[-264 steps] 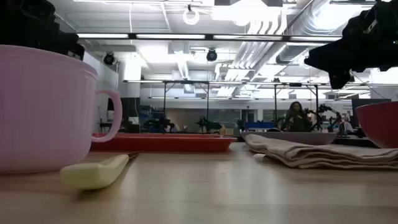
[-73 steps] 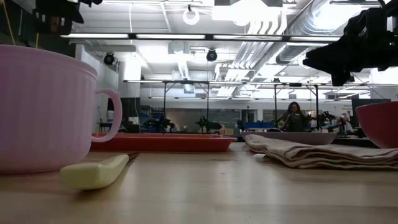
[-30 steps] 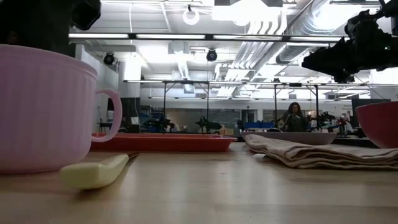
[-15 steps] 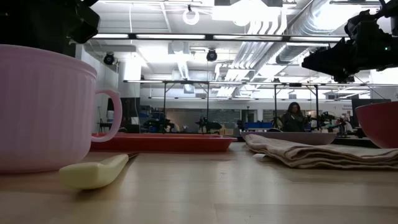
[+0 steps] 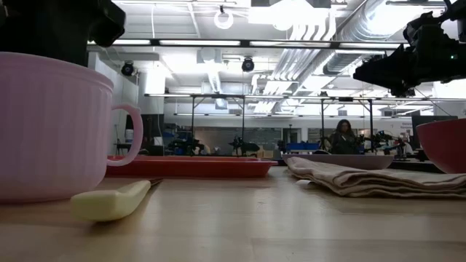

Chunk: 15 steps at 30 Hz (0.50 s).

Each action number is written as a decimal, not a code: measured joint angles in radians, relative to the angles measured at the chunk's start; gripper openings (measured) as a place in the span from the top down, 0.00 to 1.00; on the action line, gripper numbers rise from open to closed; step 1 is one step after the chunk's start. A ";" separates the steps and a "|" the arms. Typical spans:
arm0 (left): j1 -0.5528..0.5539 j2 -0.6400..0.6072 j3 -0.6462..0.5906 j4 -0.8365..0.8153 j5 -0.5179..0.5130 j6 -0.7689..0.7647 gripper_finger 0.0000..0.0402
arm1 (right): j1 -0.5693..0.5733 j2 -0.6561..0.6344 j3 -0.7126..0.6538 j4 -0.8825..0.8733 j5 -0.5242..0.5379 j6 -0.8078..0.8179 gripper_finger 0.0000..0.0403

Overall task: Set up tray
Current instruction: Put the pink mug at the top left of the red tray

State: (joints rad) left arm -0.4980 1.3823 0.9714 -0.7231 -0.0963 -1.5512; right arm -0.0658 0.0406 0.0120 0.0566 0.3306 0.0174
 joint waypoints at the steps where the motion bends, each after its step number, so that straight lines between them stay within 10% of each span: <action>1: 0.000 0.001 0.000 0.000 0.000 0.002 0.55 | 0.000 0.000 0.000 0.000 0.000 0.000 0.77; 15: 0.000 0.071 0.000 0.011 0.041 0.031 0.55 | 0.000 0.011 0.000 0.001 0.011 -0.044 0.77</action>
State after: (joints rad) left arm -0.4980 1.4532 0.9714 -0.7123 -0.0558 -1.5197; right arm -0.0658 0.0518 0.0120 0.0572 0.3414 -0.0266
